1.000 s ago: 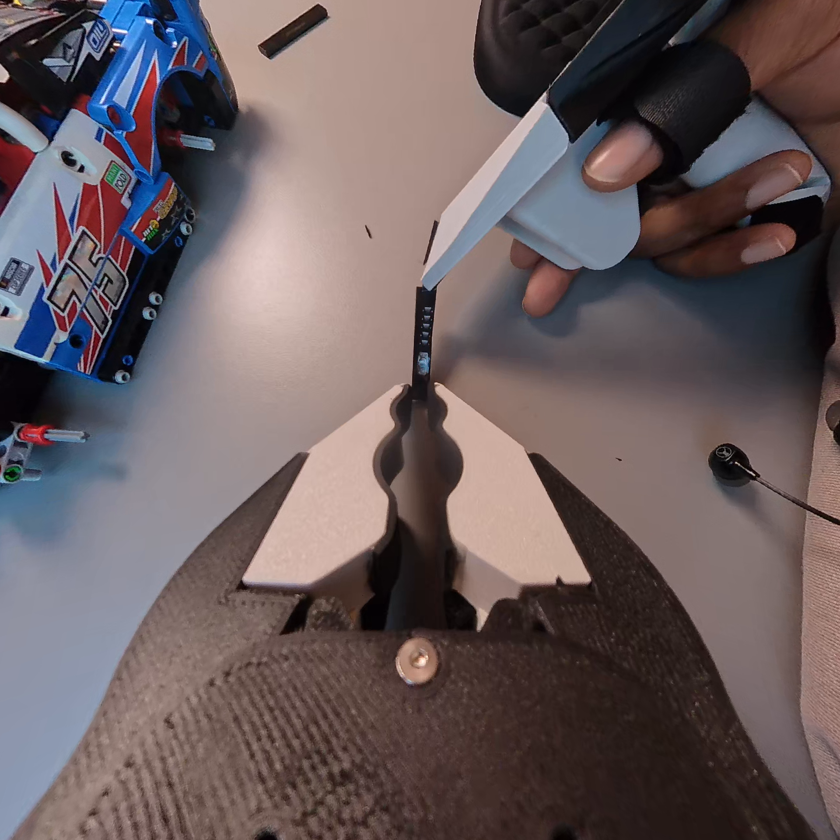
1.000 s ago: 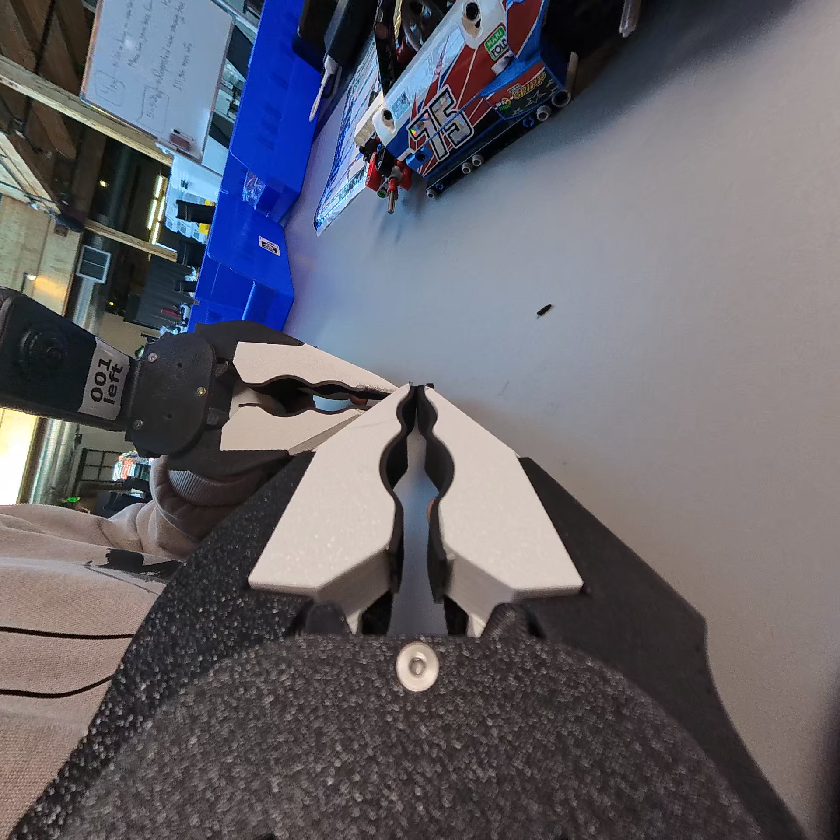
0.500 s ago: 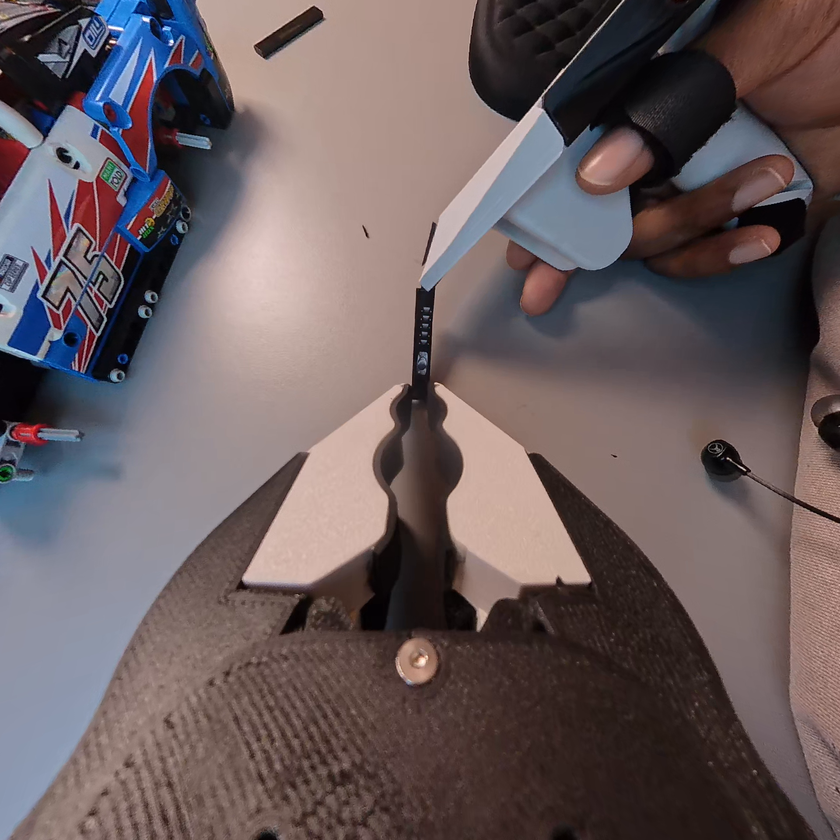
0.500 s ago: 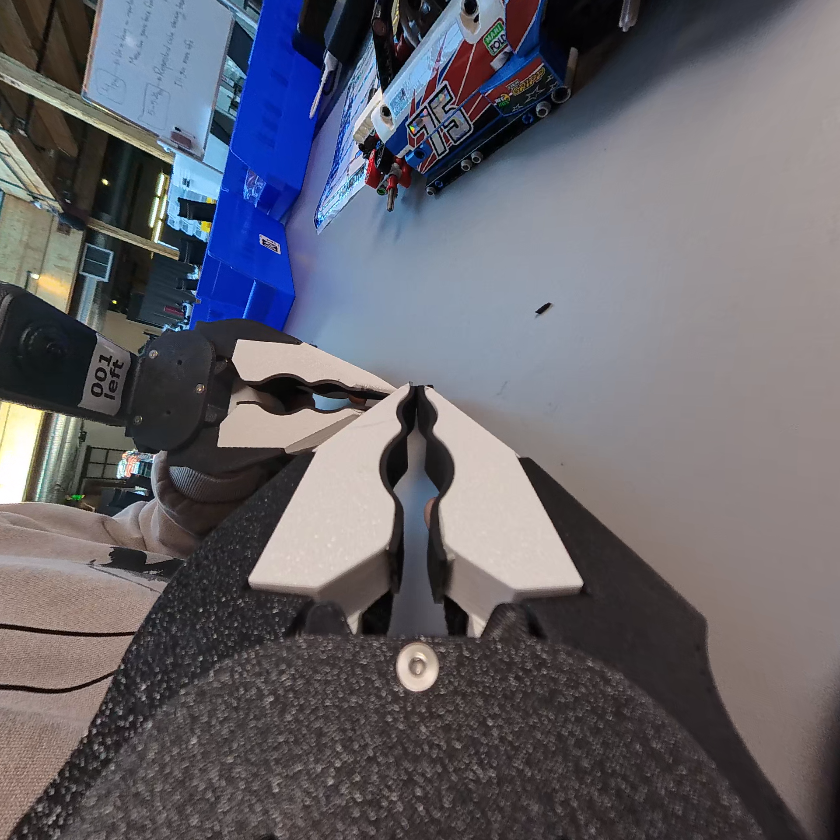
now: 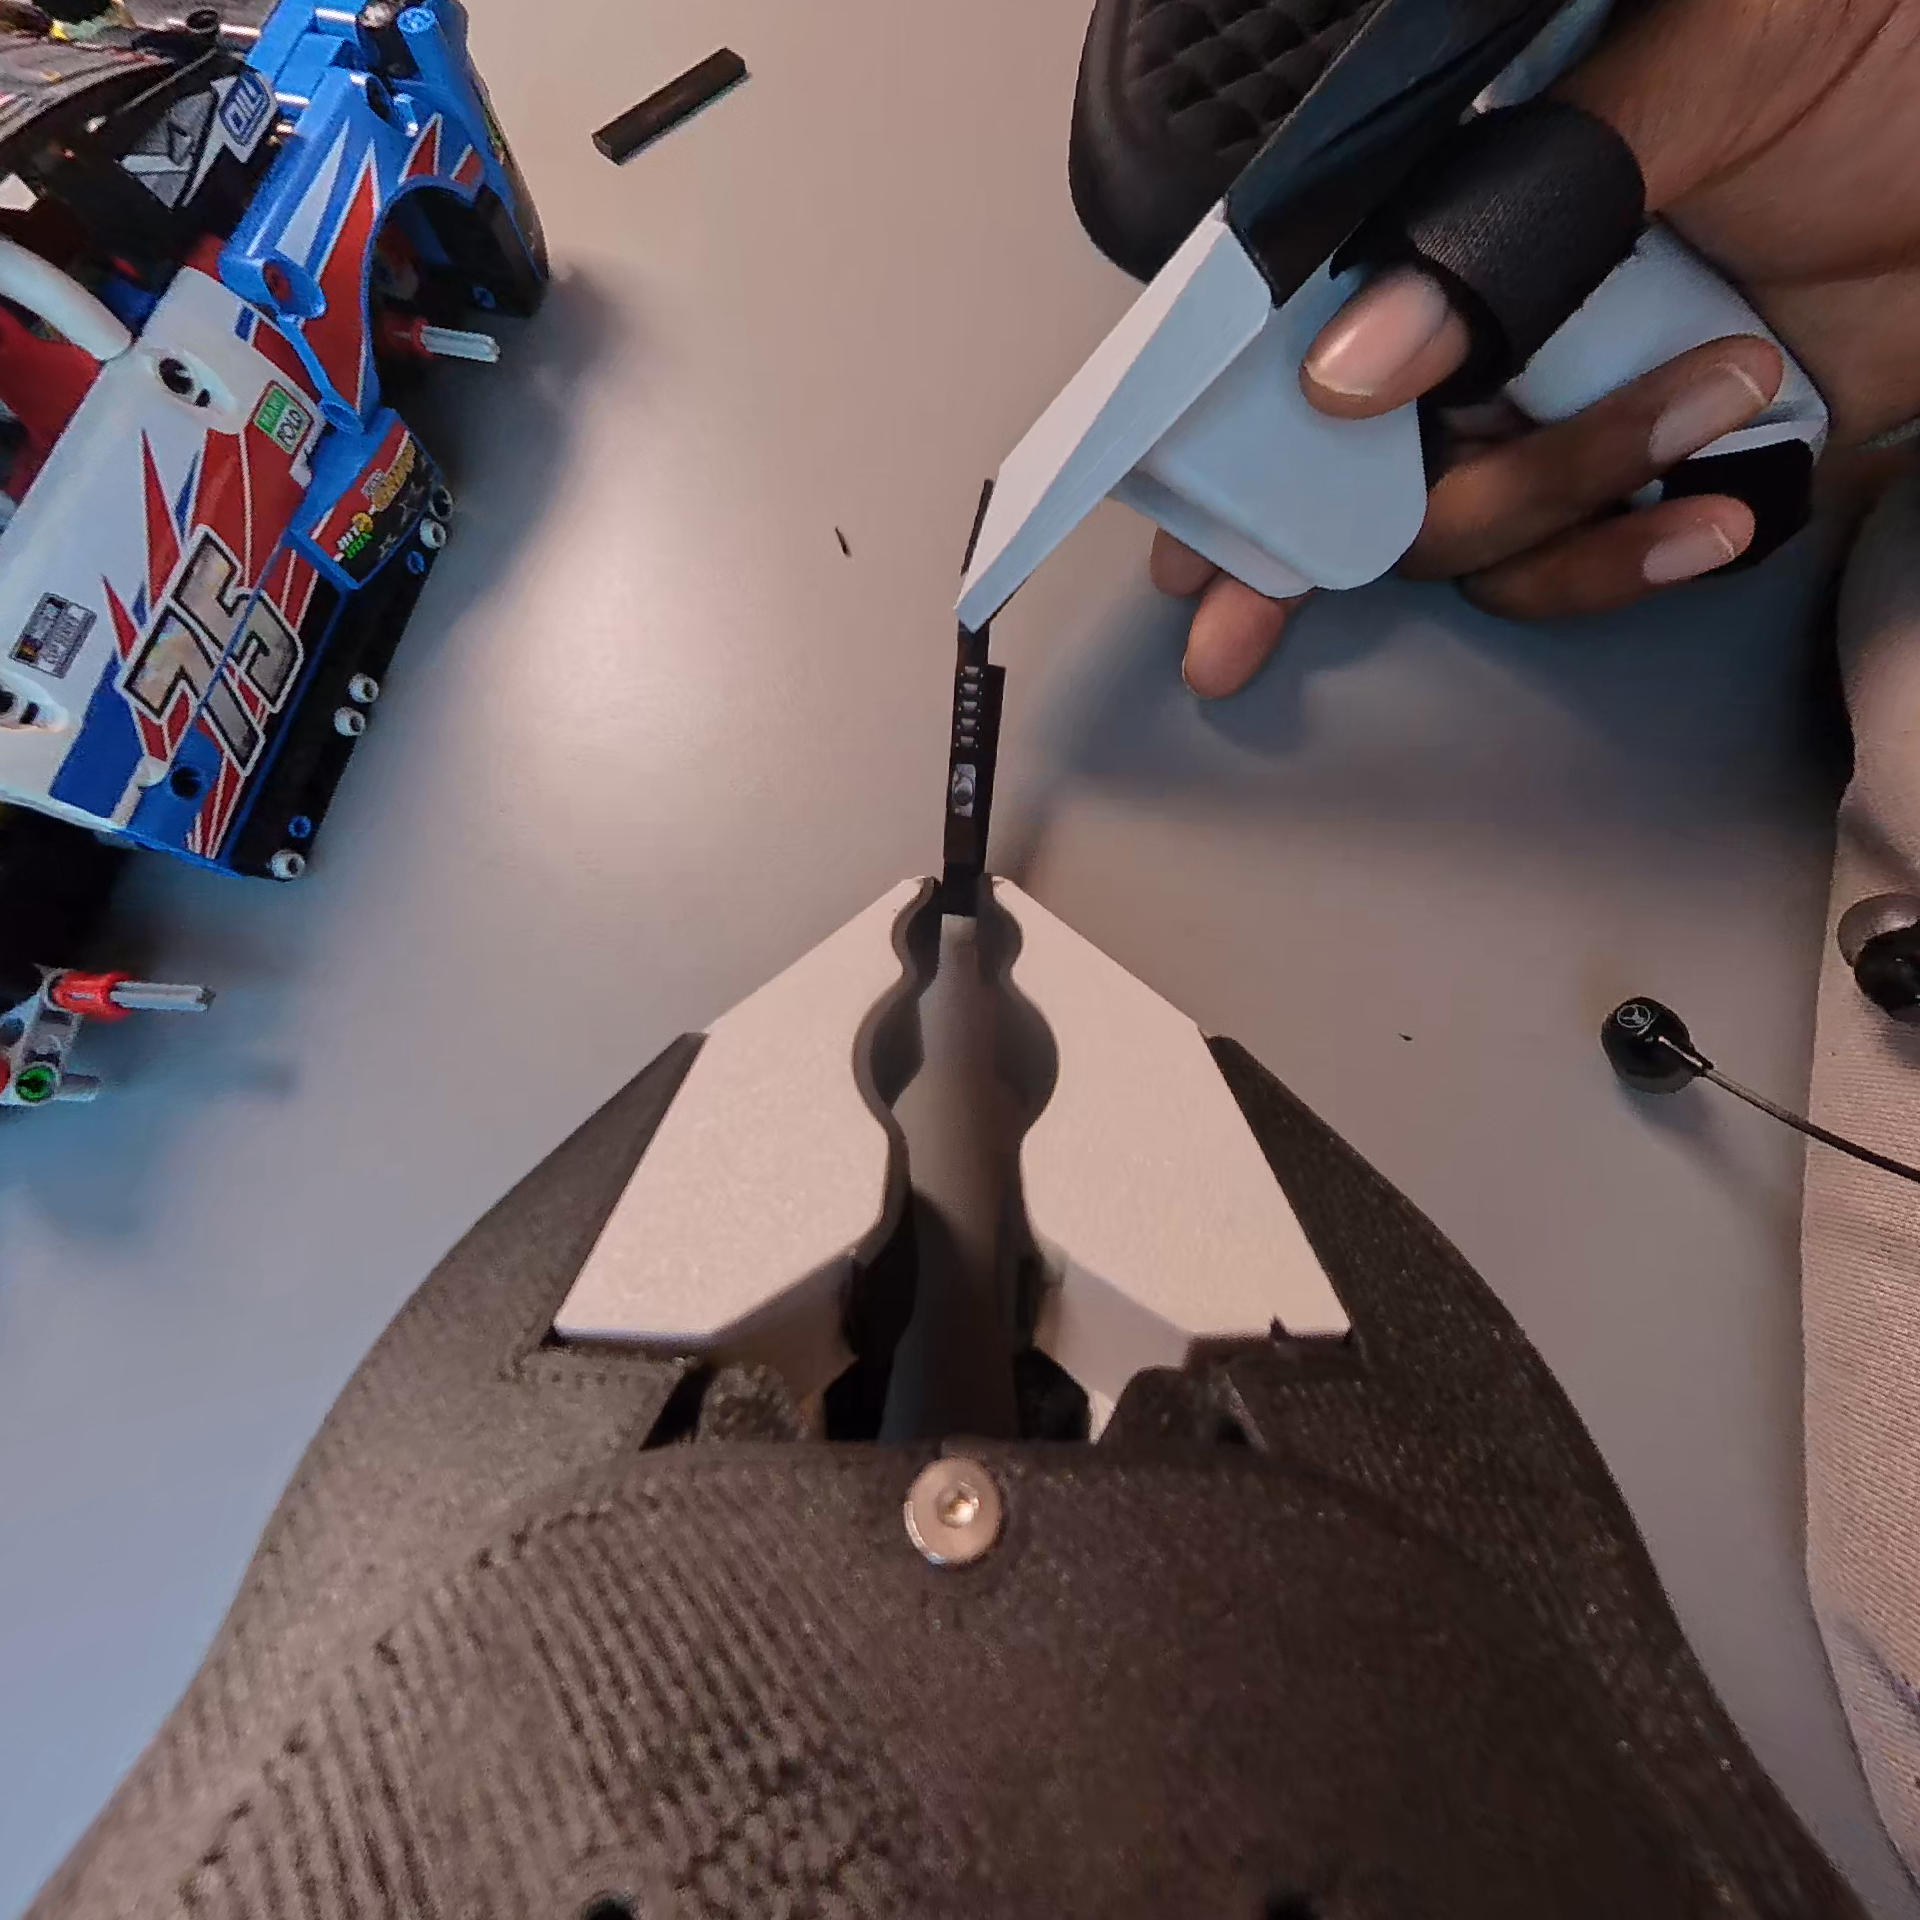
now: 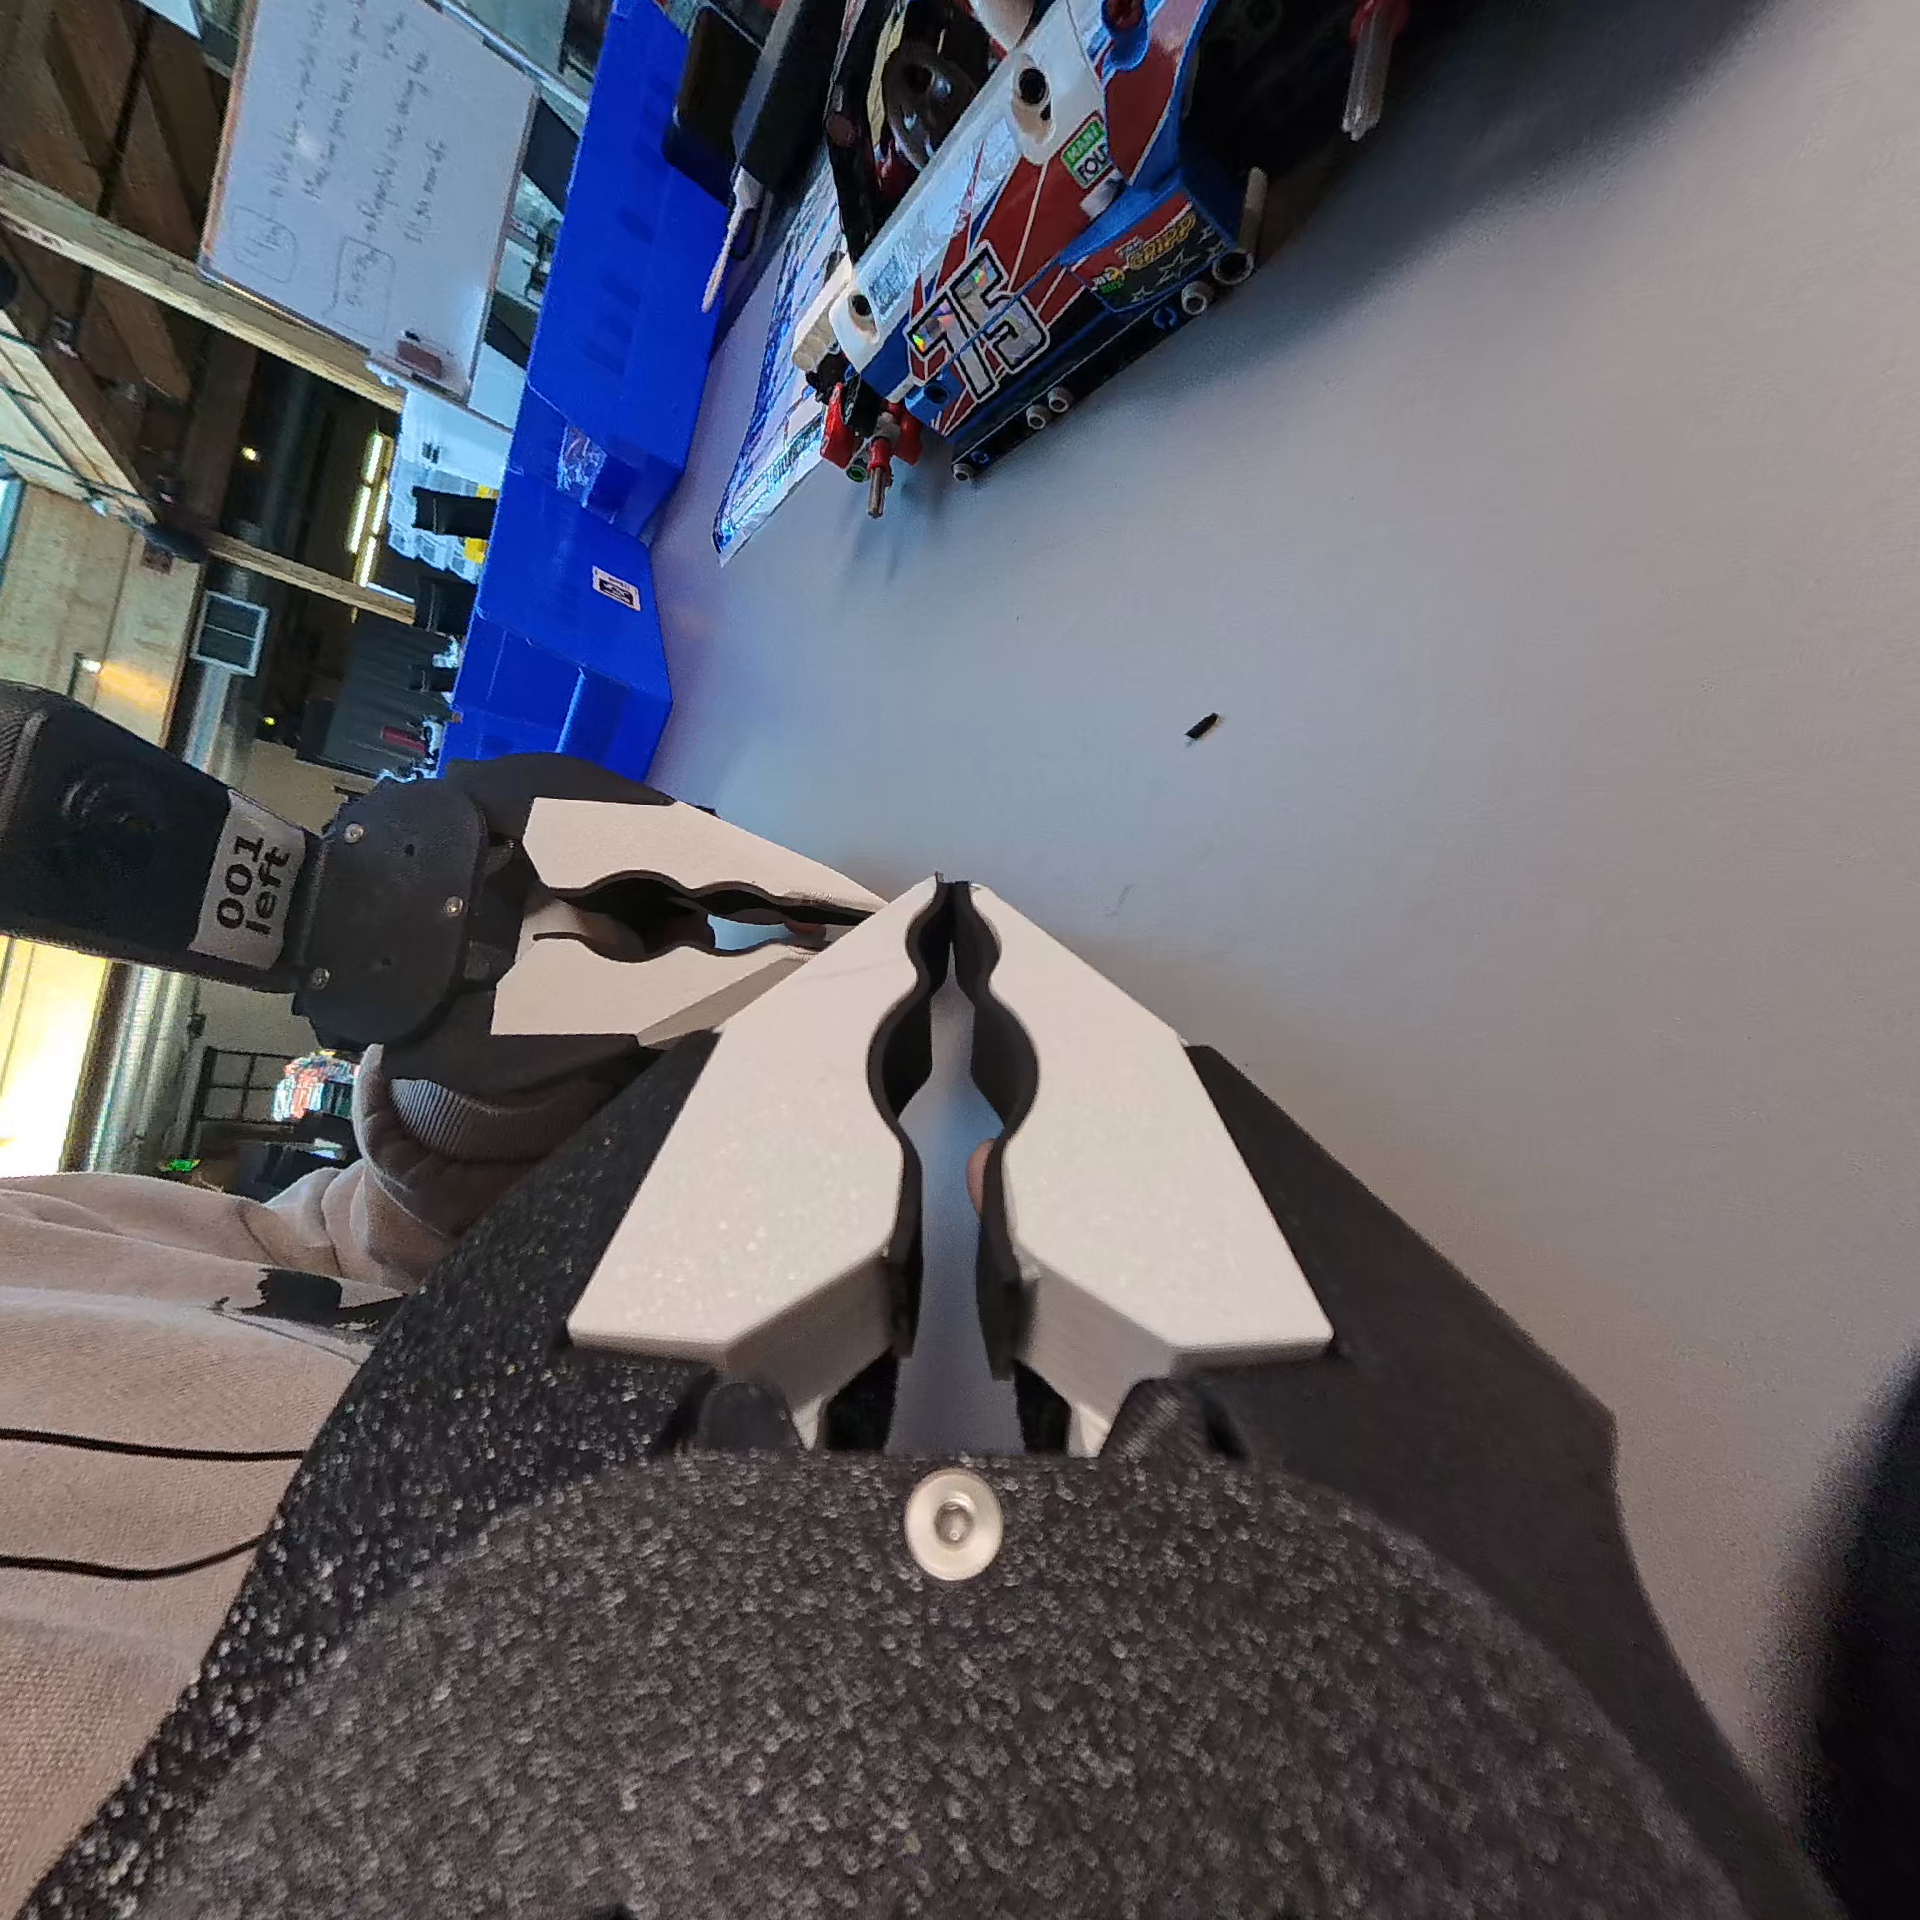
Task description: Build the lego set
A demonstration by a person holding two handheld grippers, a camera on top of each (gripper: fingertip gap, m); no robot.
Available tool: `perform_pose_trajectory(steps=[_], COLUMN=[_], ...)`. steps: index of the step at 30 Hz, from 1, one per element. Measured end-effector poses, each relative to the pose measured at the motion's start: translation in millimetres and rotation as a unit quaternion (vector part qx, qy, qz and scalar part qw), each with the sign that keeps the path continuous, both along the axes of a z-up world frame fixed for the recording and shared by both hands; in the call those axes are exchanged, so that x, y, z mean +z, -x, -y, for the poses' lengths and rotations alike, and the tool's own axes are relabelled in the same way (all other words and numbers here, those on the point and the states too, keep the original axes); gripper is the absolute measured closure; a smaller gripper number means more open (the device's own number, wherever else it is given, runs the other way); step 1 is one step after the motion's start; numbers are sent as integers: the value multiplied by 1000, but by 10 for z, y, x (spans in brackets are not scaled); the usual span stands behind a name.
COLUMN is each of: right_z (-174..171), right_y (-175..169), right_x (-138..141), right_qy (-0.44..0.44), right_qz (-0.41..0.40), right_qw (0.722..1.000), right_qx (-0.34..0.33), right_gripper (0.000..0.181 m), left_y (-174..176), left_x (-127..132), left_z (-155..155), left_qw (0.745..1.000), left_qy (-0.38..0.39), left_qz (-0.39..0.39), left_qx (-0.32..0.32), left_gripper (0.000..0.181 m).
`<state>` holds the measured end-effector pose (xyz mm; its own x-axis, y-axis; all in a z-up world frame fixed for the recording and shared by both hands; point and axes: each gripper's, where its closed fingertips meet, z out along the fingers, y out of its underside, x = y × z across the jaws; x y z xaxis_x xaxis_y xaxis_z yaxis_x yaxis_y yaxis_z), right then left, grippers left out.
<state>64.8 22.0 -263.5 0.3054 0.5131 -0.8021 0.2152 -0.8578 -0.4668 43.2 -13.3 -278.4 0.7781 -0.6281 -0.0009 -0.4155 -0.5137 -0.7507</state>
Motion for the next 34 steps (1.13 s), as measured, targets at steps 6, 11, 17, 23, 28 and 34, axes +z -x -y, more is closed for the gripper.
perform_pose_trajectory(steps=[6,11,17,23,28,34], right_z=[18,-27,-21,91,107,94], right_y=[10,63,41,60,80,101], right_x=[44,430,324,135,59,40], right_qy=[16,26,23,43,52,63], right_qz=[-22,-109,-75,-50,-36,-39], right_qw=[1000,994,997,998,998,997], right_qx=[-4,-14,-3,4,5,0], right_gripper=[181,181,181,181,181,181], left_y=[-8,-10,-13,47,63,41], left_x=[-21,-24,-38,-50,-56,-58], left_z=[5,7,6,14,29,30], left_qw=[1000,1000,1000,1000,1000,1000], left_qy=[2,3,-4,1,6,3], left_qz=[-4,-3,-16,-18,-18,-19], left_qx=[-3,-4,-7,-7,-10,-15], left_gripper=[177,177,176,166,168,172])
